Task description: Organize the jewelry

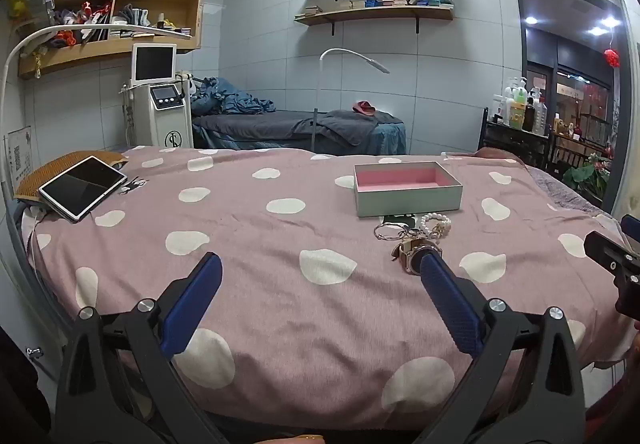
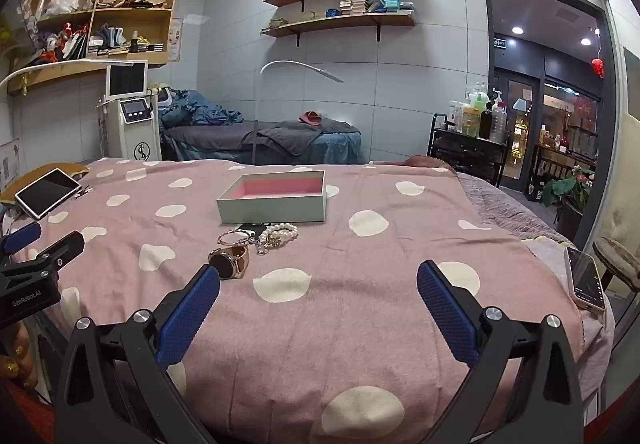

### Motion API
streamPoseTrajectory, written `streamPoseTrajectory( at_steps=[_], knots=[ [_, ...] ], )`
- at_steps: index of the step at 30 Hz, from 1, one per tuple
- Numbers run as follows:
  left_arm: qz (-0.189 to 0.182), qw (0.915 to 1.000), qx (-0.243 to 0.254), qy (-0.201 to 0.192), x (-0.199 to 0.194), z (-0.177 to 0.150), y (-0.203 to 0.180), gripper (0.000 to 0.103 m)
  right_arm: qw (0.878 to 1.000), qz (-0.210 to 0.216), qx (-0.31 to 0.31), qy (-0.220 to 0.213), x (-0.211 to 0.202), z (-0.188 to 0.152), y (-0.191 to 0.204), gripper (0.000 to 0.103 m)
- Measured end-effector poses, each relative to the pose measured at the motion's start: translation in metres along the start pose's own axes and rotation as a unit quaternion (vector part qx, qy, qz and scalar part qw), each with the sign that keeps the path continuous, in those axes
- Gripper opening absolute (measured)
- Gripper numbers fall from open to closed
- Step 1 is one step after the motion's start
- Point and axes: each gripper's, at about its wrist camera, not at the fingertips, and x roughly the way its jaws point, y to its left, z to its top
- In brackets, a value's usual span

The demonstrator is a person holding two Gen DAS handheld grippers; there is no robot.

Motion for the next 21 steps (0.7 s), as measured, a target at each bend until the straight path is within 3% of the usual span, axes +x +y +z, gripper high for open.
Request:
streamPoseTrajectory(
  at_steps=[21],
  knots=[
    [0.003, 1.0000, -0.005, 0.002, -0.003, 0.002, -0.003, 0.098, 1.000, 0.000, 0.001, -0.004, -0.003, -0.001, 0.001, 0.097]
  ],
)
